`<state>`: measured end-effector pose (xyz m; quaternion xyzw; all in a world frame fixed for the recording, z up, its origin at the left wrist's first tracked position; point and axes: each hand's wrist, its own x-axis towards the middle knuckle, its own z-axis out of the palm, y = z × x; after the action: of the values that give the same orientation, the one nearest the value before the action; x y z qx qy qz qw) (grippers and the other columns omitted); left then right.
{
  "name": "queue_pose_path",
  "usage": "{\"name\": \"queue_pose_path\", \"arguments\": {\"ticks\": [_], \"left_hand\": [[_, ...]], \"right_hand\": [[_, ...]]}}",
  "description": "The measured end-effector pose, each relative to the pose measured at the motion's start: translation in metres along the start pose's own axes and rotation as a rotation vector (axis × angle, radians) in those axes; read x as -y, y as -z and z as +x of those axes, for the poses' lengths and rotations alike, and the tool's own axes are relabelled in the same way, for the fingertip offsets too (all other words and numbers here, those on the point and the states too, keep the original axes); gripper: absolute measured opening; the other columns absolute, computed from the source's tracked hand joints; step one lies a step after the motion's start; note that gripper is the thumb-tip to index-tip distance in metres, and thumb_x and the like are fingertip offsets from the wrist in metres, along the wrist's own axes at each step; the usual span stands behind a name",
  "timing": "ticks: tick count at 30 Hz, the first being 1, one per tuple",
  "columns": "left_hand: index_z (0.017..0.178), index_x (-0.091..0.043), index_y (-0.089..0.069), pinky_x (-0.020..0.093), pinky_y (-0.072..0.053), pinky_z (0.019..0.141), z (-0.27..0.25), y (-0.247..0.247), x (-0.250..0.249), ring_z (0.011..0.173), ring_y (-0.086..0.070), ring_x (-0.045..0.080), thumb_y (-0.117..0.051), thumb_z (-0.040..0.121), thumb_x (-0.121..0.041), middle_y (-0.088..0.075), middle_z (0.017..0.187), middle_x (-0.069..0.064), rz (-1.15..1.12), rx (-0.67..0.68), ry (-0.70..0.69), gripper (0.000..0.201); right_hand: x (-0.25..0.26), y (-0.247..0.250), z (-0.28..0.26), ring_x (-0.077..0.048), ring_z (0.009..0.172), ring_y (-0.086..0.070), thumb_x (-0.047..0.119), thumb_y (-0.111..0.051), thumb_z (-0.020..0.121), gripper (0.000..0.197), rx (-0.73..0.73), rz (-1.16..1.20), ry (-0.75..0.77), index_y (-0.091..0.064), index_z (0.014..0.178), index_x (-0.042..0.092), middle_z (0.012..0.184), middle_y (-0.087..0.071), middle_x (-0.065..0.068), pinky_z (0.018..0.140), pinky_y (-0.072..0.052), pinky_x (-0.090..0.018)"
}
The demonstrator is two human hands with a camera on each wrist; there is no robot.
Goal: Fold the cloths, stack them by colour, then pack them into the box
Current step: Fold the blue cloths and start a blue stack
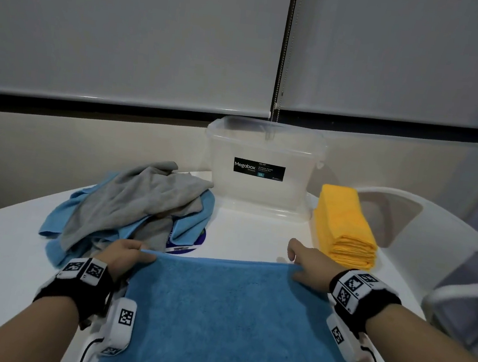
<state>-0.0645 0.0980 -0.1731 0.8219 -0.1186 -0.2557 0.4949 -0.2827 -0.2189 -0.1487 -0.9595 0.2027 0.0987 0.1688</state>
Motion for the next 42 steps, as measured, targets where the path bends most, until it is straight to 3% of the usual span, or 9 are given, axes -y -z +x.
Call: {"name": "queue_pose_path", "arguments": {"ticks": [8, 15, 20, 24, 28, 32, 36, 40, 42], "left_hand": [[0.061, -0.009, -0.046, 0.016, -0.025, 0.04, -0.013, 0.017, 0.01, 0.038, -0.034, 0.014, -0.068, 0.079, -0.009, -0.036, 0.048, 0.005, -0.306, 0.063, -0.053, 0.028], [0.062, -0.007, -0.062, 0.018, -0.048, 0.051, -0.047, 0.045, -0.011, 0.057, -0.051, 0.017, -0.083, 0.061, -0.009, -0.055, 0.061, 0.009, -0.424, 0.087, -0.231, 0.021], [0.066, -0.002, -0.058, 0.016, -0.052, 0.052, -0.077, 0.067, -0.046, 0.053, -0.062, 0.012, -0.096, 0.029, -0.022, -0.062, 0.06, 0.007, -0.474, 0.064, -0.351, 0.057], [0.049, -0.014, -0.062, 0.015, -0.051, 0.048, -0.096, 0.08, -0.067, 0.054, -0.064, 0.01, -0.093, 0.046, -0.015, -0.064, 0.063, 0.006, -0.497, 0.046, -0.412, 0.031], [0.05, -0.017, -0.063, 0.017, -0.055, 0.058, -0.109, 0.09, -0.074, 0.061, -0.066, 0.009, -0.096, 0.012, -0.04, -0.068, 0.065, 0.001, -0.466, 0.035, -0.472, 0.055], [0.049, -0.017, -0.063, 0.016, -0.055, 0.057, -0.113, 0.09, -0.076, 0.063, -0.065, 0.011, -0.088, 0.046, -0.018, -0.067, 0.063, -0.001, -0.454, 0.009, -0.485, 0.025], [0.067, -0.008, -0.055, 0.016, -0.055, 0.054, -0.12, 0.086, -0.073, 0.06, -0.063, 0.013, -0.06, 0.076, 0.009, -0.063, 0.064, 0.003, -0.429, -0.019, -0.455, 0.02], [0.071, -0.012, -0.045, 0.012, -0.041, 0.038, -0.129, 0.088, -0.072, 0.041, -0.044, 0.006, -0.052, 0.08, 0.018, -0.051, 0.056, 0.0, -0.412, 0.071, -0.414, 0.032], [0.072, -0.013, -0.047, 0.013, -0.039, 0.038, -0.133, 0.093, -0.072, 0.042, -0.037, 0.008, -0.064, 0.074, 0.014, -0.048, 0.058, 0.002, -0.41, 0.215, -0.364, 0.032]], "right_hand": [[-0.012, 0.019, -0.044, -0.009, 0.074, -0.047, 0.019, -0.056, 0.092, 0.015, -0.15, 0.069, 0.194, -0.045, 0.086, 0.026, 0.086, -0.055, 0.005, 0.064, -0.037, -0.022], [-0.015, 0.043, -0.076, -0.007, 0.07, -0.046, 0.023, -0.064, 0.089, 0.019, -0.359, 0.216, 0.25, -0.049, 0.079, 0.028, 0.077, -0.055, 0.005, 0.061, -0.037, -0.018], [-0.011, 0.064, -0.089, -0.008, 0.063, -0.042, 0.018, -0.071, 0.084, 0.023, -0.571, 0.334, 0.297, -0.05, 0.072, 0.02, 0.067, -0.051, 0.006, 0.058, -0.034, -0.02], [-0.002, 0.081, -0.1, -0.006, 0.059, -0.041, 0.016, -0.07, 0.084, 0.024, -0.622, 0.381, 0.347, -0.05, 0.071, 0.012, 0.062, -0.046, 0.008, 0.054, -0.032, -0.019], [0.003, 0.09, -0.106, -0.004, 0.055, -0.037, 0.016, -0.071, 0.083, 0.029, -0.612, 0.422, 0.379, -0.047, 0.068, 0.019, 0.057, -0.043, 0.013, 0.054, -0.031, -0.018], [0.006, 0.095, -0.113, -0.005, 0.052, -0.038, 0.05, -0.078, 0.065, 0.044, -0.596, 0.512, 0.344, -0.048, 0.059, 0.018, 0.053, -0.043, 0.009, 0.05, -0.033, -0.018], [0.01, 0.098, -0.125, -0.002, 0.046, -0.039, 0.016, -0.076, 0.076, 0.029, -0.555, 0.539, 0.33, -0.051, 0.063, 0.008, 0.049, -0.046, 0.008, 0.047, -0.034, -0.014], [0.002, 0.103, -0.143, -0.012, 0.05, -0.044, 0.001, -0.066, 0.083, 0.016, -0.225, 0.65, 0.264, -0.053, 0.075, -0.002, 0.058, -0.05, -0.008, 0.046, -0.037, -0.015], [-0.007, 0.106, -0.148, -0.012, 0.049, -0.043, -0.001, -0.064, 0.082, 0.014, -0.059, 0.713, 0.21, -0.051, 0.076, 0.0, 0.058, -0.05, -0.008, 0.045, -0.035, -0.016]]}}
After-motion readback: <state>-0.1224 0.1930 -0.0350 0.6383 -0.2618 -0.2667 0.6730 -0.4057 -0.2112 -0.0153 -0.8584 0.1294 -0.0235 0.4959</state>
